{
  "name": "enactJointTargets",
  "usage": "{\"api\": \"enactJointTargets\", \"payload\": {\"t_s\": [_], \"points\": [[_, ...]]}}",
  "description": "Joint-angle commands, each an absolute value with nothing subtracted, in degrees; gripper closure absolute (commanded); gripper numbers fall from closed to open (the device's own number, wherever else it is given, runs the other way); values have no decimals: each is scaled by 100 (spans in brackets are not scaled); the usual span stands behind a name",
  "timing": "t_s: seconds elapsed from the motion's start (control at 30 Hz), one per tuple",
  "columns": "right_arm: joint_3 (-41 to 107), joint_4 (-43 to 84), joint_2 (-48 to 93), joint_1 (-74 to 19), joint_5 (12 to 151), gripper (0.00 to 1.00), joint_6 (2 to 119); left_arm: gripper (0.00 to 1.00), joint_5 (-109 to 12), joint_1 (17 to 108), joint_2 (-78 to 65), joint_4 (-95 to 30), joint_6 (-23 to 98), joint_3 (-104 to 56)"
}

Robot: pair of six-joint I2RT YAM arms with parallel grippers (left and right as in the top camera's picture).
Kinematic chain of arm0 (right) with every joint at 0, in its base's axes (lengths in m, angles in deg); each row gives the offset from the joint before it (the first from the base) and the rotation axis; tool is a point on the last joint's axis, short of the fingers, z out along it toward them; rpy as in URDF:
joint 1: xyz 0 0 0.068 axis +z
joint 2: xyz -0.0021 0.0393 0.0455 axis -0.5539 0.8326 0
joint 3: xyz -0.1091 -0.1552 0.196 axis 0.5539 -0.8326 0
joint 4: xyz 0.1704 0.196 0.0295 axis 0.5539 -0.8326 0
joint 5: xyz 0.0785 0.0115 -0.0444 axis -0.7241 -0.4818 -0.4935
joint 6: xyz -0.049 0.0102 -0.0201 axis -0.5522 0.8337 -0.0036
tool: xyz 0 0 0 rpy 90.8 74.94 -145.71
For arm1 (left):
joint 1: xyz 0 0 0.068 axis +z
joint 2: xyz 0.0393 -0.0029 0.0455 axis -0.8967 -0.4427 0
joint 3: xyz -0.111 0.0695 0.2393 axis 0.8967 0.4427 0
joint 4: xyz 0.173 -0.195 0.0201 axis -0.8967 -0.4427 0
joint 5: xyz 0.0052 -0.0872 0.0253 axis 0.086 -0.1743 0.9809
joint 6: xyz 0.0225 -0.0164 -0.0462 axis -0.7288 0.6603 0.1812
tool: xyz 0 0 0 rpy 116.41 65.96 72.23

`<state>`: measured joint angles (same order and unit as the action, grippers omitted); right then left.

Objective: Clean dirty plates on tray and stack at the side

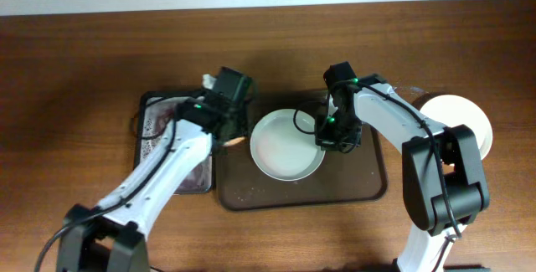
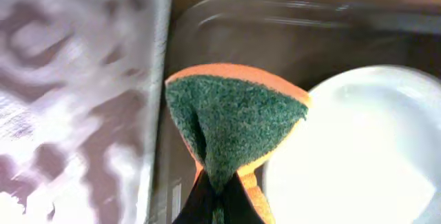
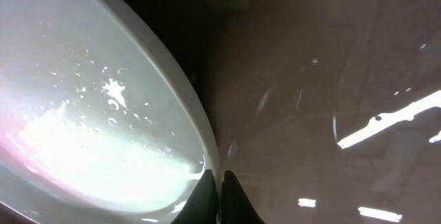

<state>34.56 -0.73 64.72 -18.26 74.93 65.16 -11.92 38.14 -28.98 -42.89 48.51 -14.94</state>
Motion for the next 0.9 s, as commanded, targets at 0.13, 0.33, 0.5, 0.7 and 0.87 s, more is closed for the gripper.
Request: {"api": "enactJointTargets", "payload": {"t_s": [0.13,0.33,0.5,0.7,0.87], "points": [[3456,289,6243,-1817,7867,96,5777,100,-1087,4699,-2741,-5039,3848,-1547],[3493,309,5198,-1682,8986,96,5742,100,-1089,5115,-2741,-4726,3465,-1232],[3493,316,4315,-1240,10774,96,5583,100,-1386,5215,-2752,-3752,3125,-349],[3493,368,4188,-425,13174,96,5587,100,-1367,5440,-2774,-2705,2523,445],[3493,379,4188,-10,14028,96,5578,98,-1360,5442,-2785,-2305,1678,606]]}}
